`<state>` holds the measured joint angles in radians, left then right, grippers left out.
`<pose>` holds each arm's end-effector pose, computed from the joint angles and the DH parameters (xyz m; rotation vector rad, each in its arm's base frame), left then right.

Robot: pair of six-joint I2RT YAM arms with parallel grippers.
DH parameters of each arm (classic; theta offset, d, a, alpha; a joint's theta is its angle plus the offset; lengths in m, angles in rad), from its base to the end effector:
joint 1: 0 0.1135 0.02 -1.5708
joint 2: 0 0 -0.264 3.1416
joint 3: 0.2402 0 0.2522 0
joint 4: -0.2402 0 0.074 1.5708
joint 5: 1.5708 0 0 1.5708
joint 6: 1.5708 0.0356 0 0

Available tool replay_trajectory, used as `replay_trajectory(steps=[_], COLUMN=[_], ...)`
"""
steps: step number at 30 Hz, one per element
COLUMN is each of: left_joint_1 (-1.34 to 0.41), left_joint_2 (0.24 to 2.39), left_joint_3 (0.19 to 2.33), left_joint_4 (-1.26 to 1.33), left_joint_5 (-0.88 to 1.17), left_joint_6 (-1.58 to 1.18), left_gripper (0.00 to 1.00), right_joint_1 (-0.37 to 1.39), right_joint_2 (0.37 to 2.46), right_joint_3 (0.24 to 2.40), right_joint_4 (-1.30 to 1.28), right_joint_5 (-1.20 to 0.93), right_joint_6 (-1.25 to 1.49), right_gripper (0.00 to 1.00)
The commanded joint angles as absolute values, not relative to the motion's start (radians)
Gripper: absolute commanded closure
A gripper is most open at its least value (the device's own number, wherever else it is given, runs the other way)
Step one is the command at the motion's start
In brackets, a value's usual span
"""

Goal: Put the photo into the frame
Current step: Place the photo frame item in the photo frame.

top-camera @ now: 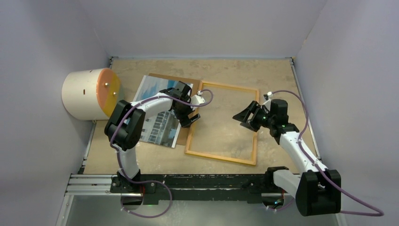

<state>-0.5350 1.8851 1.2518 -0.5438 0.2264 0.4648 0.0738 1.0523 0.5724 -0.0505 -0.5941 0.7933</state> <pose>0.3196 -0.1987 0.1676 1.3670 2.3732 -0.3303 0.2214 0.0363 0.2306 0.4089 2.1709 1.1280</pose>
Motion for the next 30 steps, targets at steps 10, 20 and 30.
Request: replay_trajectory(steps=[10,20,30], left_joint_1=[-0.548,-0.542,-0.54], left_joint_2=[1.853,1.85,1.851], left_joint_3=[1.236,1.237,1.242], left_joint_4=[-0.534,-0.535,-0.541], left_joint_5=[0.281,0.272,0.265], left_joint_6=[0.462,0.465,0.468], left_gripper=[0.0,0.0,0.0], right_joint_1=[0.086,0.086,0.086], right_joint_2=[1.126,1.142,1.194], right_joint_3=[0.661,0.708,0.718], right_joint_4=[-0.212,-0.348,-0.386], right_joint_5=[-0.41,-0.201,-0.121], right_joint_6=[0.598,0.526,0.51], right_gripper=[0.01,0.01,0.01])
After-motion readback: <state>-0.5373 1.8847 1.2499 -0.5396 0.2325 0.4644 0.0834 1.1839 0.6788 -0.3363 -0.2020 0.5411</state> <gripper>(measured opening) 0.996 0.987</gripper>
